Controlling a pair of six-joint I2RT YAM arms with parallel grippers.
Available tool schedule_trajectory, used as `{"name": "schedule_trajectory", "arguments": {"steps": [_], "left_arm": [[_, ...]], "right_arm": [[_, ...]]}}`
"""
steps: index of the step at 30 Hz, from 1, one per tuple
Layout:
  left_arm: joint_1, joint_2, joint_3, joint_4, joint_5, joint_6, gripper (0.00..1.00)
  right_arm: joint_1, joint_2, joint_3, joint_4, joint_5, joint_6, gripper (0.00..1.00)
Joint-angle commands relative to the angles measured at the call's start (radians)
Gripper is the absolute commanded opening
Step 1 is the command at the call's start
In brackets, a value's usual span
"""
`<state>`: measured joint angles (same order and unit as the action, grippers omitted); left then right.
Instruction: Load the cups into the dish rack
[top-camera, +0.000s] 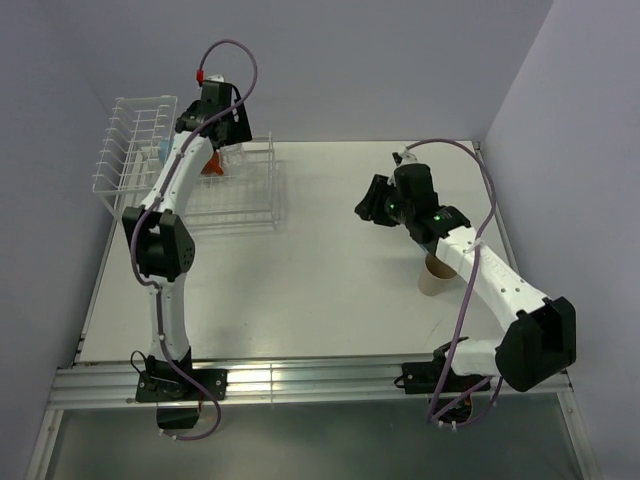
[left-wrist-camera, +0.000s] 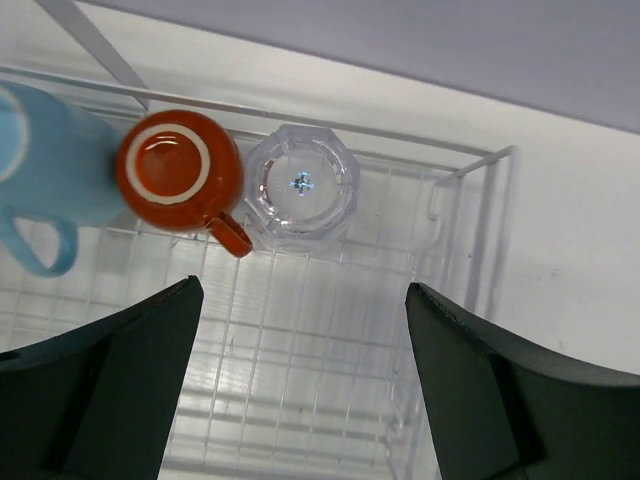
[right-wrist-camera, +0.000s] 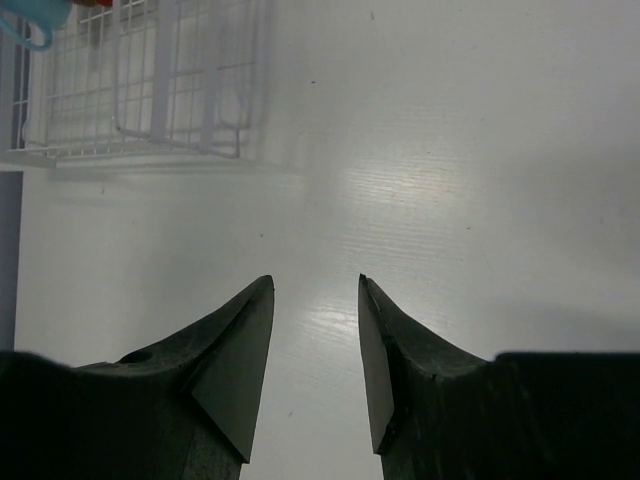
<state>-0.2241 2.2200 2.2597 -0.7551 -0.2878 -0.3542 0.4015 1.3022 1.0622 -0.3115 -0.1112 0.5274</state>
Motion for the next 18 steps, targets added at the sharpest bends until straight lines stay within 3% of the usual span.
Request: {"name": "schedule_trajectory", "arguments": {"steps": [1,11,18], "left_arm": [[-0.014,-0.153,-0.041,0.027,-0.042,-0.014,0.89],[-0.145,-0.479,-0.363,0.125,-0.025,-0.084,0.89],[-0.228,-0.58,-0.469,0.184,0.013,-0.106,0.89]], "right_arm": [[0.011,-0.09,0.068,-0.076,0.114,-0.026,0.47],[0.011,-0.306,0.039,-0.451,0.416,-0.041,0.53],[0.0,-0.354,-0.074,-0.502,0.504,0.005,0.59]]}}
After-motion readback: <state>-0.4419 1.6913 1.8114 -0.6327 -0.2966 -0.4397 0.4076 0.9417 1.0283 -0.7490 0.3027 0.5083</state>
